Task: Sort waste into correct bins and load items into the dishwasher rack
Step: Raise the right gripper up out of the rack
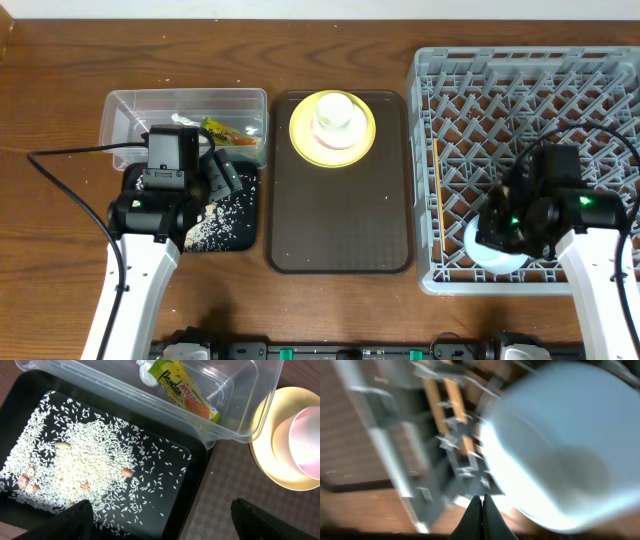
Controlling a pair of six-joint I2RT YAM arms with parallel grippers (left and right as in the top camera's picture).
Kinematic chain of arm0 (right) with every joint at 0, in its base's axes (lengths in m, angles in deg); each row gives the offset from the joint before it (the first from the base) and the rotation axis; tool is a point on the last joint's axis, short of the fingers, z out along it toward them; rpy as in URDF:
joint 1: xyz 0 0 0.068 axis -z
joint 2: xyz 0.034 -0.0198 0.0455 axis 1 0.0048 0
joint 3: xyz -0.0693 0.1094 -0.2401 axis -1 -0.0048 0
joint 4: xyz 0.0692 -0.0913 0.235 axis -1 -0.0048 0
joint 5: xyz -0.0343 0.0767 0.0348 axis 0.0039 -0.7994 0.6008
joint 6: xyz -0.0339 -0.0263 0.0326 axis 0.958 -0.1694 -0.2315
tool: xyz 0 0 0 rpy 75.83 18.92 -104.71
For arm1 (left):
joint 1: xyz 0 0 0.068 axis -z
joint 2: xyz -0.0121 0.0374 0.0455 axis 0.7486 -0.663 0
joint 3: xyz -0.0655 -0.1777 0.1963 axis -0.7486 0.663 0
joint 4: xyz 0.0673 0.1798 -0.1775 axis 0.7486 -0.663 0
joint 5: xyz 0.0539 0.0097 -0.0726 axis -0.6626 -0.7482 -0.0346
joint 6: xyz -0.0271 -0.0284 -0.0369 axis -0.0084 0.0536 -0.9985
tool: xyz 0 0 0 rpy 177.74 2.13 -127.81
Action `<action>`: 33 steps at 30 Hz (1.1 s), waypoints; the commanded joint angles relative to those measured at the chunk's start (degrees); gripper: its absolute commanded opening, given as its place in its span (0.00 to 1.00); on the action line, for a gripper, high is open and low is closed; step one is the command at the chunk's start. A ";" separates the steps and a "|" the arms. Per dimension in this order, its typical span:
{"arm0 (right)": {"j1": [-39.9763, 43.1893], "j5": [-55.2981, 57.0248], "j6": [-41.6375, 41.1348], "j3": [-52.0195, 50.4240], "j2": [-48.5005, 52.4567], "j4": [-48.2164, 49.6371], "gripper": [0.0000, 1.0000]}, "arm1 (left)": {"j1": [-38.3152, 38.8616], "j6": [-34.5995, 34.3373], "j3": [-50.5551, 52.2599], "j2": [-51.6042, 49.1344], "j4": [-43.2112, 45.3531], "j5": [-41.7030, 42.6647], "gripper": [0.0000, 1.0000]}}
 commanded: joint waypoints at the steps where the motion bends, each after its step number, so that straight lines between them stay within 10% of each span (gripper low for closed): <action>1: -0.59 11.34 -5.53 0.85 -0.46 -2.21 0.01 | -0.24 0.94 0.39 -0.26 0.13 -0.68 0.90; 19: -0.48 26.97 -10.03 2.27 -0.46 -2.47 0.01 | -0.24 0.94 0.39 -0.26 0.13 -0.68 0.90; 27: -0.50 2.05 -0.33 4.92 -0.46 1.25 0.01 | -0.24 0.94 0.39 -0.26 0.13 -0.68 0.91; 33: -0.50 4.39 -0.04 3.91 -0.46 1.07 0.01 | -0.24 0.96 0.39 -0.26 0.11 -0.68 0.90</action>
